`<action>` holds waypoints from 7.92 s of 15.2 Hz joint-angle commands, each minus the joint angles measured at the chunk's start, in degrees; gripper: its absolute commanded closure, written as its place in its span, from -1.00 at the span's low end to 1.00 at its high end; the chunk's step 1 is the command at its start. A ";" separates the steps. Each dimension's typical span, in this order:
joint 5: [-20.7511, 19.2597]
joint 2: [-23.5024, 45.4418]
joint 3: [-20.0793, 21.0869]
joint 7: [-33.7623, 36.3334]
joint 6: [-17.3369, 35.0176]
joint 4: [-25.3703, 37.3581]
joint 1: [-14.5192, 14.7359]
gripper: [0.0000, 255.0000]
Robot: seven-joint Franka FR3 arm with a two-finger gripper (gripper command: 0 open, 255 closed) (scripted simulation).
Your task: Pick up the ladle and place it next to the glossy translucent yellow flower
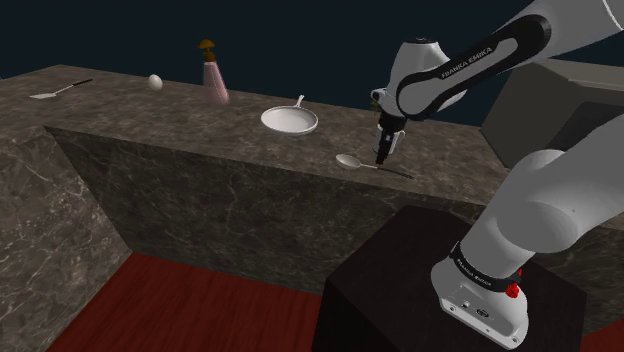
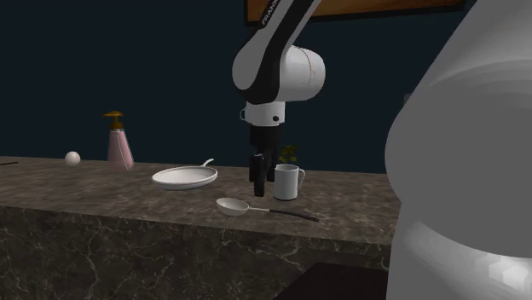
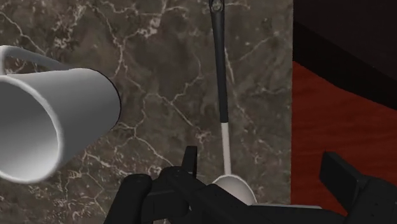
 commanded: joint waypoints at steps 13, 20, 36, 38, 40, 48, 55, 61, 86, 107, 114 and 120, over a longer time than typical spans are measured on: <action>1.28 16.31 -4.46 -8.54 17.17 0.37 2.37 -1.00; 1.27 16.29 -4.46 -8.54 17.15 0.37 2.37 1.00; -0.70 8.57 -3.33 -7.40 8.47 1.48 1.41 1.00; -0.87 6.85 -3.01 -7.31 6.34 1.91 1.26 1.00; -0.96 5.21 -2.69 -7.27 4.23 2.39 1.14 1.00; -0.80 -0.48 -1.40 -7.35 -3.92 4.91 0.89 1.00; -0.26 -4.31 -0.29 -7.62 -10.63 7.83 0.91 1.00; 0.33 -6.79 0.61 -7.92 -16.08 10.81 1.02 1.00; 24.15 39.26 -11.30 -35.57 -22.13 60.53 -2.25 1.00; 31.24 51.83 -8.63 -40.17 -14.28 63.81 -6.93 1.00; 32.84 54.43 -7.58 -41.11 -10.20 62.12 -7.55 1.00; 34.32 56.96 -6.50 -41.97 -6.90 61.20 -8.25 1.00</action>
